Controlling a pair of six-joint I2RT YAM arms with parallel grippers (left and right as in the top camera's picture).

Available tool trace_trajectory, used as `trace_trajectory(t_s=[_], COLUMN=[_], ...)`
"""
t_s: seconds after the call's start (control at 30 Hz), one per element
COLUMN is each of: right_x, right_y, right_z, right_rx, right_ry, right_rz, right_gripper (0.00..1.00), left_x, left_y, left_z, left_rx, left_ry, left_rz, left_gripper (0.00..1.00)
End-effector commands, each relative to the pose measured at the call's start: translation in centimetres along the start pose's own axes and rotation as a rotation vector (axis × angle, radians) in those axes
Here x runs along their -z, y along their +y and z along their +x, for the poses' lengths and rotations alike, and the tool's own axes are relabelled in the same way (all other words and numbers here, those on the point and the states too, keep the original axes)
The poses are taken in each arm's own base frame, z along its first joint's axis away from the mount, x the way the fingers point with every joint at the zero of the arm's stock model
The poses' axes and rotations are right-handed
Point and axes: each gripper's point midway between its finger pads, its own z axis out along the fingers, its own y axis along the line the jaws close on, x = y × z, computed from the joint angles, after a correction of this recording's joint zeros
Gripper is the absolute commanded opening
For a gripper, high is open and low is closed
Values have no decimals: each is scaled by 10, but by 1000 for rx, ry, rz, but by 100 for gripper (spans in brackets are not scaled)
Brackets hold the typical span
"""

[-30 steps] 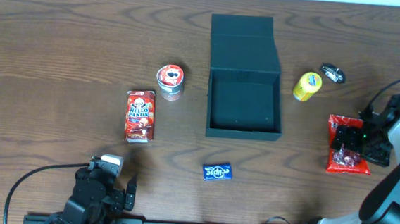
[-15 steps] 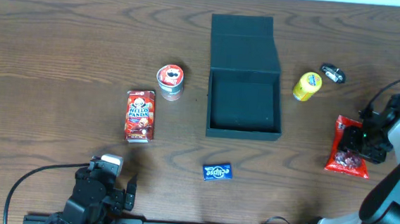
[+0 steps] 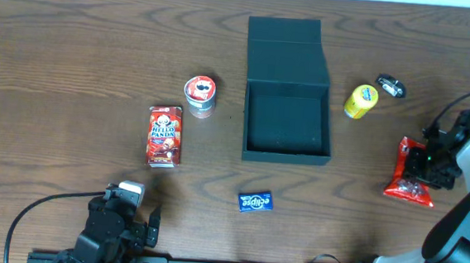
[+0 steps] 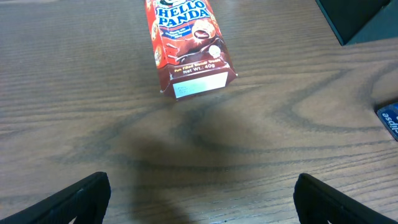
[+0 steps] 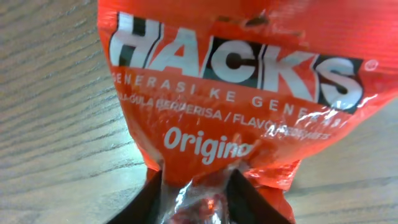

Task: Pack container
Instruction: 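Close the right gripper on the bag top and lift it, then carry the bag left over the black box and lower it inside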

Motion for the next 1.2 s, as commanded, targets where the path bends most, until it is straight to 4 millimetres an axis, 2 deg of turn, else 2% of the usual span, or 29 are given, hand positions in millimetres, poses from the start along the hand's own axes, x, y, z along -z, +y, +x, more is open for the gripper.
trace_trajectory(t_s=[0.0,0.1,0.23,0.67,0.77,0.9,1.07,1.17], right_x=[0,0,0,0,6,28,75,110], right_y=[-1,-1,-1,-1,-1,3,18,37], right_z=[-3,-3,-3,-3,-8,-18,-37,-46], right_rx=[-7,-8,-16,-19,-66,-66,-55,-24], right_ry=[-6,-7,-7,-8,-17,-21,-88,-165], right_rz=[-3,-3,-3,-3,-5,-40,-120,-186], right_gripper=[24,21,1,1,1,1,1,1], left_x=[-6,-6,-6,-6,-6,-6,-6,-6], left_y=[4,4,4,4,4,4,4,4], left_z=[16,16,16,16,16,16,16,16], left_rx=[6,6,6,6,6,6,6,6], left_ry=[55,55,55,55,55,54,55,55], left_rz=[-20,-20,-20,-20,-20,-20,-20,-20], left_gripper=[95,95,95,95,95,95,95,95])
